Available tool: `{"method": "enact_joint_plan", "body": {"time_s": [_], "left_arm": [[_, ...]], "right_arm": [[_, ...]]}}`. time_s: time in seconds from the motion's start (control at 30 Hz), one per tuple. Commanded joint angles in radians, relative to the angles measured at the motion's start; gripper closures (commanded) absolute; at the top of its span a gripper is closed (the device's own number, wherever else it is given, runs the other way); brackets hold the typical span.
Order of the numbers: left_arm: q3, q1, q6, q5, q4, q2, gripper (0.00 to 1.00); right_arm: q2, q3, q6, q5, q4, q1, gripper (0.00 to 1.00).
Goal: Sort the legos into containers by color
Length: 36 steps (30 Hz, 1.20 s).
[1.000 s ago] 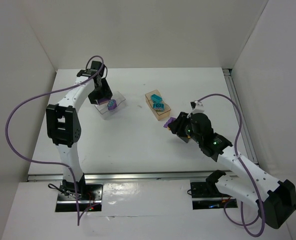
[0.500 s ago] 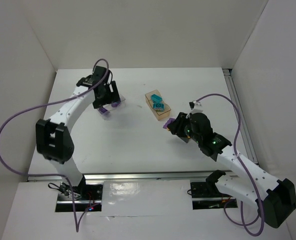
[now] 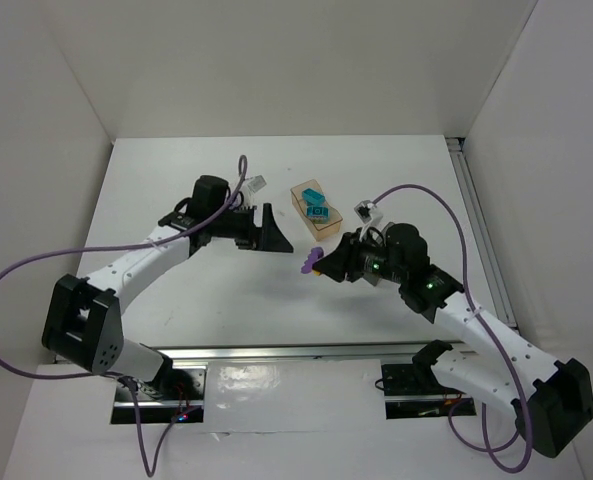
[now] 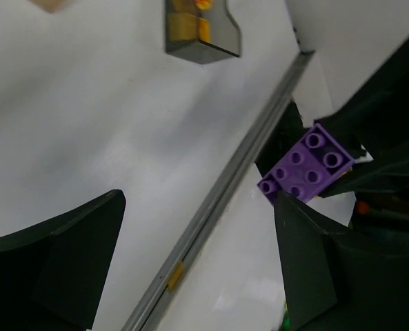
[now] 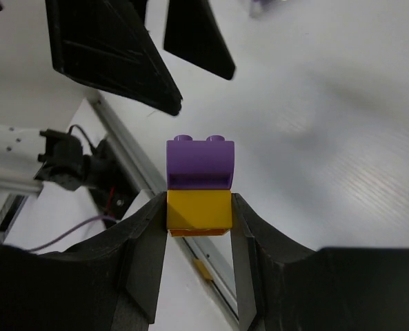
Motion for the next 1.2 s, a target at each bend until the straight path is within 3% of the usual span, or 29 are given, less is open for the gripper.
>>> {"method": "enact_joint_plan", "body": {"time_s": [0.0,0.4,0.77,0.97,1.03,1.07,1.17], "left_arm": [[-0.029,-0.036,0.061,0.208,0.188,-0.065,0.04],[-0.039,-0.099,0.187,0.385,0.237,-0.104,0.03],[-0.007,-0.14,0.242,0.374,0.165,-0.045,0.1],[-0.007,-0.14,0.211,0.418,0.206,-0.036,0.33],[-0.007,-0.149,0.202,0.418,0.217,-0.036,0.48],[-0.007,-0.149,0.202,0.429,0.217,-0.036,0.64],[0.004,-0.149,0.202,0.429,0.208,-0.036,0.84]], "right_arm": [[0.009,0.007,-0.051,-0.213,0.118,-0.006,0.67],[0.078,0.043,-0.06,-0.383,0.174,-0.006,0.67],[0.097,0.074,-0.06,-0.435,0.201,-0.006,0.67],[0.115,0.083,-0.069,-0.435,0.199,-0.006,0.67],[0.125,0.083,-0.069,-0.435,0.199,-0.006,0.67],[0.125,0.083,-0.078,-0.435,0.185,-0.006,0.67],[0.134,0.092,-0.078,-0.425,0.174,-0.006,0.67]]}}
